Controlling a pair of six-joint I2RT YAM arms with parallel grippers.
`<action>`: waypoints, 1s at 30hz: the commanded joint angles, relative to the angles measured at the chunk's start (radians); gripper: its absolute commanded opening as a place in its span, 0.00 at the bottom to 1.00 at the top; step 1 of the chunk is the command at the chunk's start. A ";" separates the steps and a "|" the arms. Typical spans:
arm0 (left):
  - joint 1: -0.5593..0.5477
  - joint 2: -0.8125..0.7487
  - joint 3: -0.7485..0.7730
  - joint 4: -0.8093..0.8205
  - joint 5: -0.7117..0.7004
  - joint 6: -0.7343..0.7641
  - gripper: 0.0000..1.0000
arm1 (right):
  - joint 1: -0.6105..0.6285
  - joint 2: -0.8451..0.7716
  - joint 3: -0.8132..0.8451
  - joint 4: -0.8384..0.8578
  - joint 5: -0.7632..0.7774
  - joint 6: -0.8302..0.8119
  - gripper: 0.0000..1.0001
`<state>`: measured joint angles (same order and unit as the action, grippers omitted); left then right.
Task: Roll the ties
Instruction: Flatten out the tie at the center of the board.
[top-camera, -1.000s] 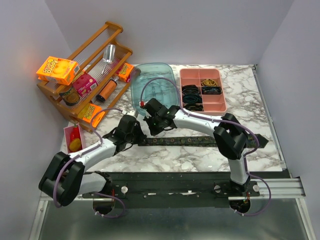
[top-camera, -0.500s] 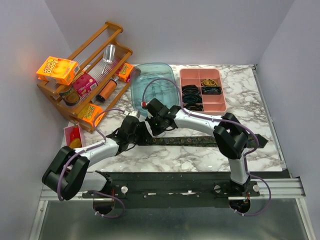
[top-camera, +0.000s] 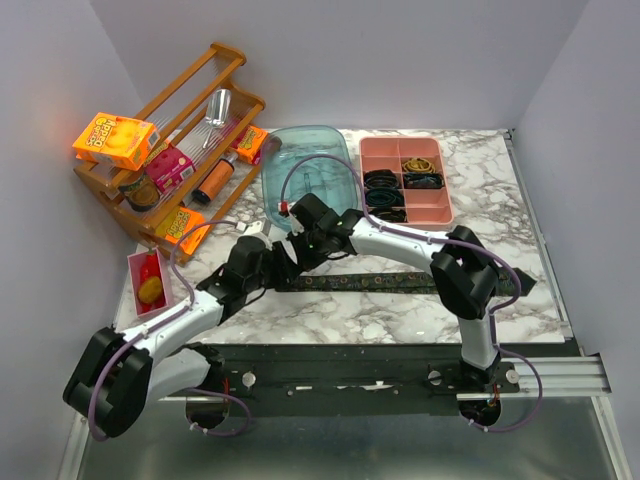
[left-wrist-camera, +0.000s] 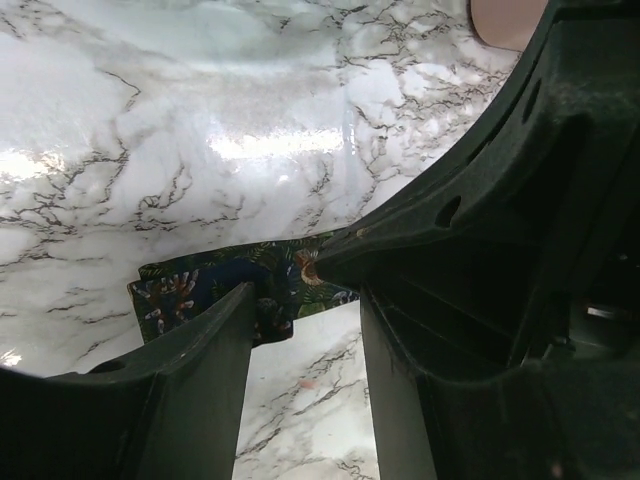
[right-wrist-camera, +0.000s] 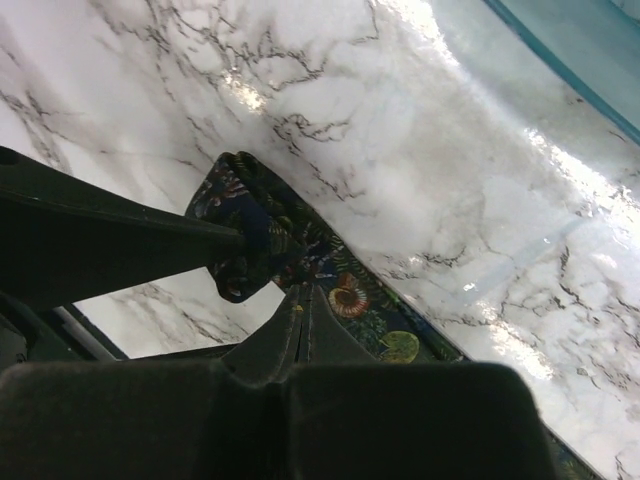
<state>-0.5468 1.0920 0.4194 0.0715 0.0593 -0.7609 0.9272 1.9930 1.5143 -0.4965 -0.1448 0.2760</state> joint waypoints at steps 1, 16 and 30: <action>0.011 -0.038 -0.017 -0.038 -0.018 -0.009 0.56 | 0.012 0.006 0.047 0.044 -0.101 -0.006 0.01; 0.022 0.040 -0.076 0.042 0.025 -0.040 0.11 | 0.013 0.065 0.064 0.059 -0.145 0.008 0.01; 0.025 0.045 -0.045 0.018 0.005 -0.032 0.15 | 0.015 0.109 -0.011 0.061 -0.073 0.002 0.01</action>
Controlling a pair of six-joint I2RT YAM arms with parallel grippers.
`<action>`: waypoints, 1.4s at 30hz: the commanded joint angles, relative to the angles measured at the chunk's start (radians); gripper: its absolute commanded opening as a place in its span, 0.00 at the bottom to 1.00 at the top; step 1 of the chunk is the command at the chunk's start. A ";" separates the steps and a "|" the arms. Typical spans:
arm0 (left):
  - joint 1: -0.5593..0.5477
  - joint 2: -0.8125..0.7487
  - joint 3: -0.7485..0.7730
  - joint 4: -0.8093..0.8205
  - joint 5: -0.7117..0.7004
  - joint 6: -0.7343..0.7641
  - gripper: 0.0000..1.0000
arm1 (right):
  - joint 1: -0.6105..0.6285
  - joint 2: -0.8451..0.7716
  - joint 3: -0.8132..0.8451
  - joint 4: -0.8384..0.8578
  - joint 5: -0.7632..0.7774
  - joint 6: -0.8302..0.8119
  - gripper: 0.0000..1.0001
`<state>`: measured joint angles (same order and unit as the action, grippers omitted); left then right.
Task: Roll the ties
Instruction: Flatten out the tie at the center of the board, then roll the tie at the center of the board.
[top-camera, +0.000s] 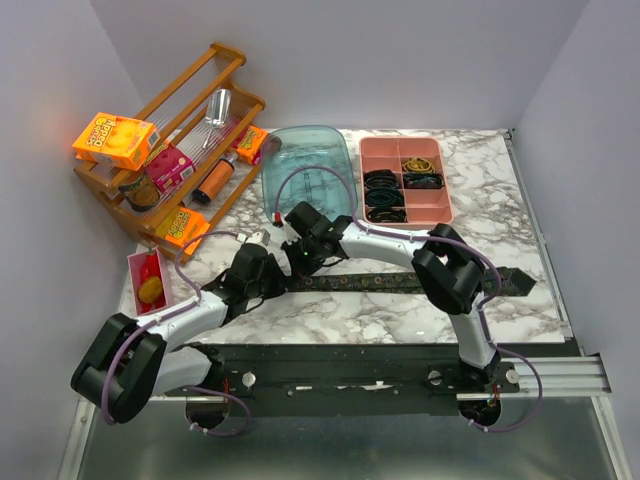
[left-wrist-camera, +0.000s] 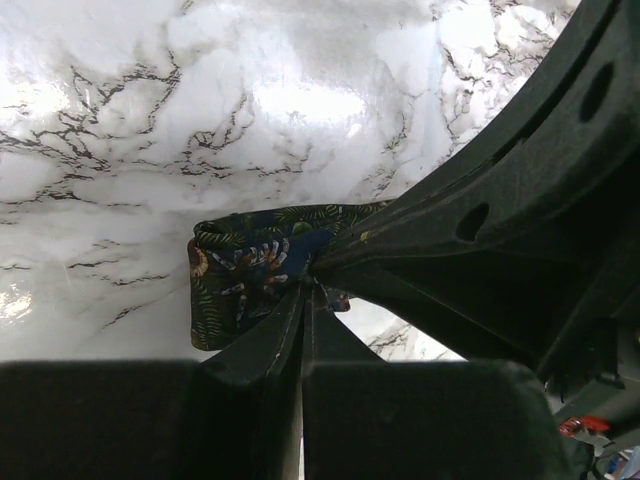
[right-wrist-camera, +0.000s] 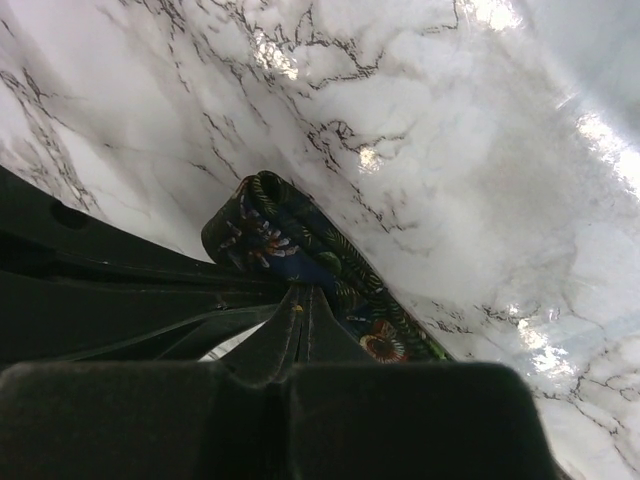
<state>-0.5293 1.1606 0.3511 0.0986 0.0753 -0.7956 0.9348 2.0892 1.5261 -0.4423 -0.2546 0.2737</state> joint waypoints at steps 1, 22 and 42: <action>0.011 -0.032 0.026 -0.029 -0.015 0.007 0.18 | 0.006 0.012 -0.024 0.008 0.038 0.002 0.01; 0.183 -0.049 -0.041 0.012 0.109 0.021 0.51 | 0.006 0.035 -0.017 0.005 0.031 -0.011 0.01; 0.183 -0.033 -0.060 0.047 0.075 0.018 0.13 | 0.004 0.039 -0.001 -0.006 -0.008 -0.019 0.01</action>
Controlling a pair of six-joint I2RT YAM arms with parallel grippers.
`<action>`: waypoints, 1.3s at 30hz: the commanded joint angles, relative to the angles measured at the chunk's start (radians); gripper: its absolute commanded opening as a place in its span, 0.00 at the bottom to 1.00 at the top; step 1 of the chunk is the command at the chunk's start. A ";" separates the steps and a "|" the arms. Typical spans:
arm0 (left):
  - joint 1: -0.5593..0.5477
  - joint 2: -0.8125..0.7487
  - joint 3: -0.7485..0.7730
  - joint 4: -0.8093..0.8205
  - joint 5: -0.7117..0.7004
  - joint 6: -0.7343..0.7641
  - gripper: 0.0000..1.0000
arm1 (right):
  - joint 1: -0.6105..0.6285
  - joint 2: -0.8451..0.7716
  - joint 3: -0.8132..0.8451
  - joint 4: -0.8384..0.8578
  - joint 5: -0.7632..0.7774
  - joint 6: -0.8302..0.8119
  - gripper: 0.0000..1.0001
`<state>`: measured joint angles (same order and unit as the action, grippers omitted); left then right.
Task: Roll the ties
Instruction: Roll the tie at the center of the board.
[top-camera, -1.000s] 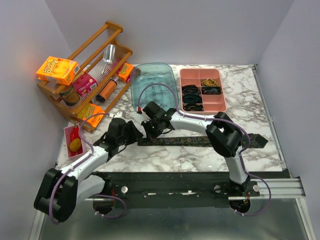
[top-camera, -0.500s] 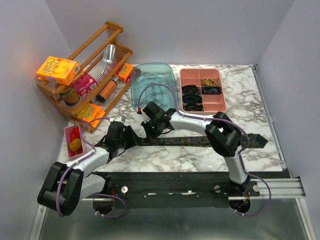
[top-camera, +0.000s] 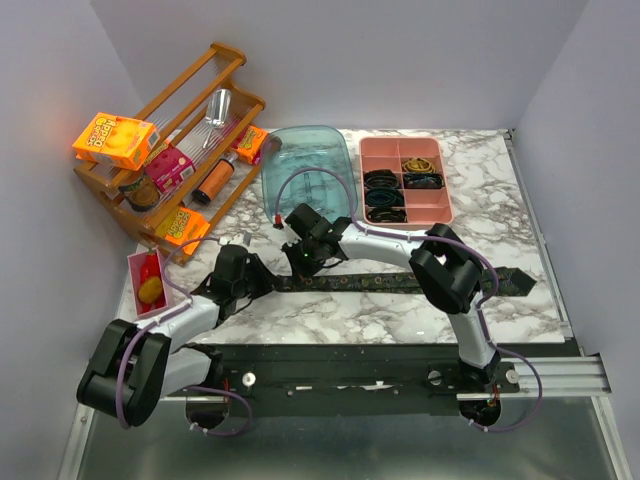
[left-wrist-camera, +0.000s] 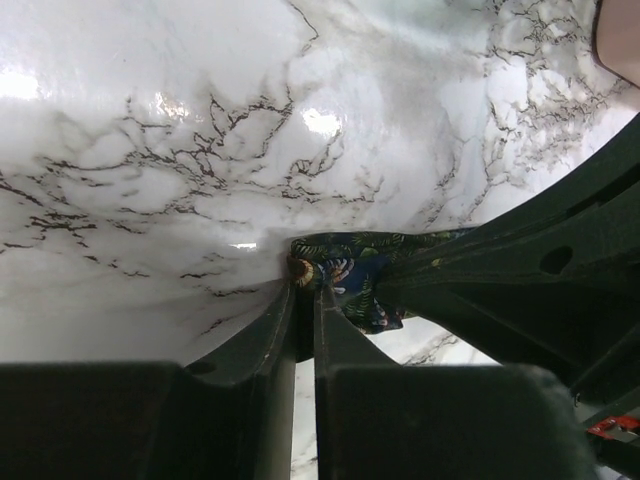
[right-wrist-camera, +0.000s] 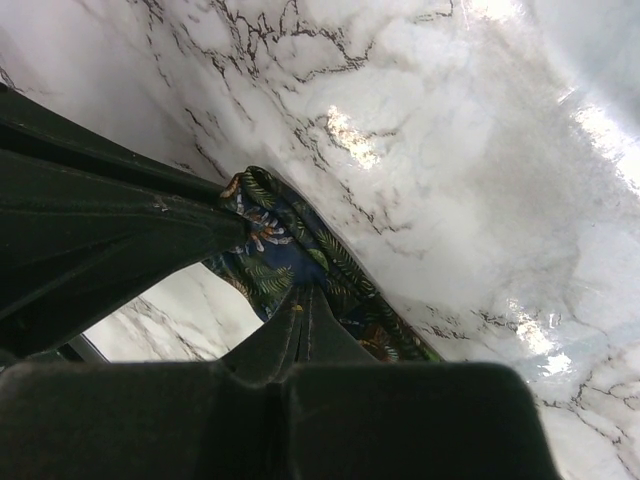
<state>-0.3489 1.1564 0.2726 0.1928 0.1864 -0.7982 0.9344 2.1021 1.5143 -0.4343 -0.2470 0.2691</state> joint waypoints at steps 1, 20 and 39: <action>0.002 -0.032 0.025 -0.053 -0.038 0.027 0.12 | 0.004 0.024 0.011 -0.014 -0.014 -0.014 0.01; -0.036 -0.075 0.188 -0.274 -0.122 0.113 0.00 | 0.006 0.044 0.076 -0.020 -0.018 -0.027 0.01; -0.071 -0.072 0.258 -0.311 -0.205 0.067 0.00 | 0.004 0.105 0.165 -0.043 0.049 -0.028 0.01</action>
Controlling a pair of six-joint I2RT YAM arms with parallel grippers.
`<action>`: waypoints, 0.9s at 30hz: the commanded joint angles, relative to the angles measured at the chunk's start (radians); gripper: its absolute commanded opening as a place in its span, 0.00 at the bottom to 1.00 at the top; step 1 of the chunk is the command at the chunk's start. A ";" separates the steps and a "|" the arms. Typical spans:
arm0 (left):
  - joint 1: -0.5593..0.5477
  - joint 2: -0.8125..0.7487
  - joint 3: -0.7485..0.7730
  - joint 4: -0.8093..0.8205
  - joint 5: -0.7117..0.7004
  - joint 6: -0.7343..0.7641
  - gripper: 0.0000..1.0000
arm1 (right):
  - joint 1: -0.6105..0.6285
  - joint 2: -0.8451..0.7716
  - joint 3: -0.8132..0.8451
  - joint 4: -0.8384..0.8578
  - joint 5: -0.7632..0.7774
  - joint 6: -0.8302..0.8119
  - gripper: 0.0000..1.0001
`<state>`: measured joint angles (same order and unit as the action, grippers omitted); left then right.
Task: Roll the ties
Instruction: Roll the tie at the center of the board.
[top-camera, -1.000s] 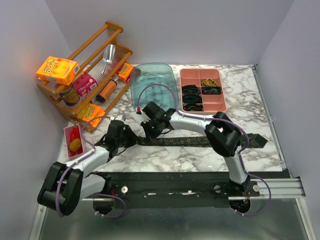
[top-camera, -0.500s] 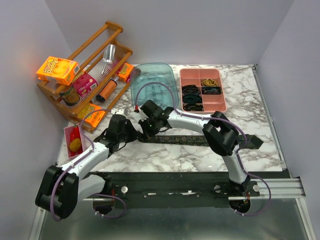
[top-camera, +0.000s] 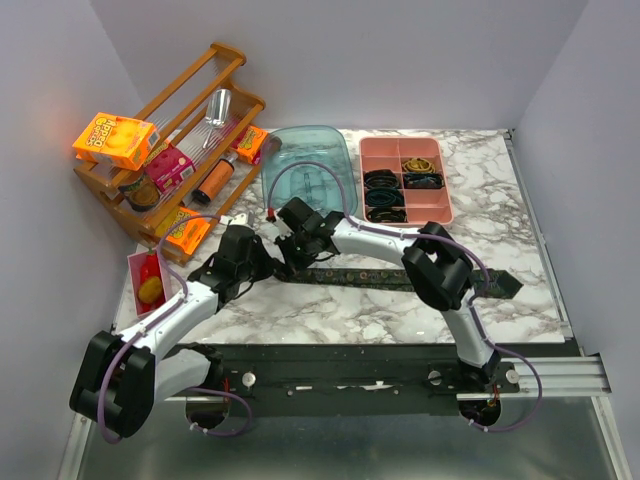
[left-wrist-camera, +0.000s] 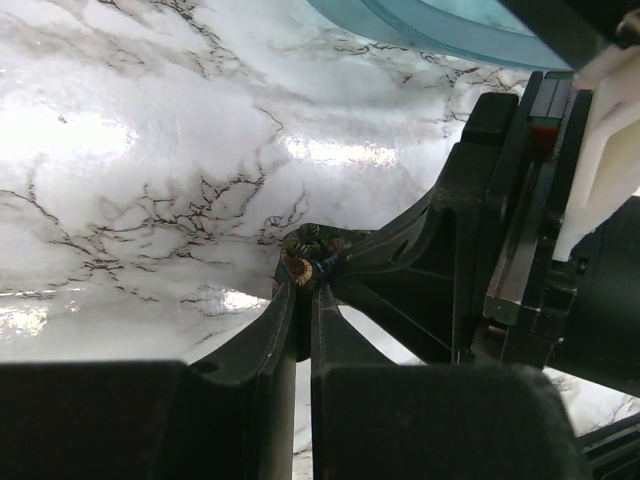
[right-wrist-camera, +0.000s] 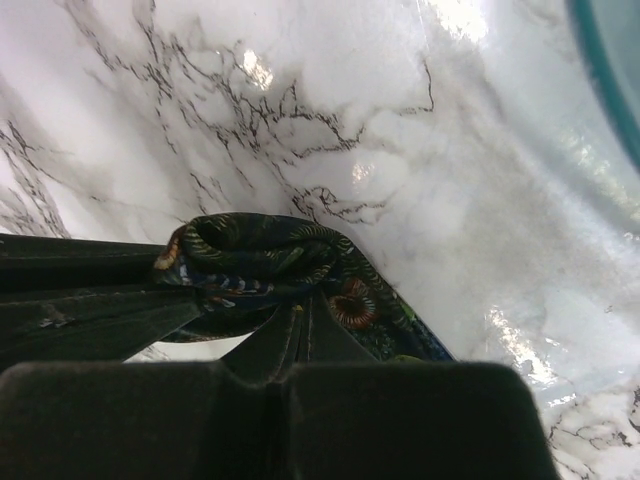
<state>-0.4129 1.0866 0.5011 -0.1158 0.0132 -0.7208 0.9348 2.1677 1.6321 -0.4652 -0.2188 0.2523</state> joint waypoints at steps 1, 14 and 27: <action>-0.009 0.001 0.033 -0.004 -0.032 -0.011 0.00 | 0.004 0.044 0.057 -0.012 0.009 -0.012 0.01; -0.058 0.075 0.079 0.027 -0.042 -0.023 0.00 | 0.006 0.098 0.072 0.007 -0.028 0.011 0.01; -0.078 0.104 0.166 -0.153 -0.185 0.066 0.00 | 0.006 0.011 0.052 0.007 -0.065 0.018 0.01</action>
<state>-0.4805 1.1770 0.6117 -0.1989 -0.0849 -0.7048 0.9340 2.2177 1.6840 -0.4606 -0.2455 0.2642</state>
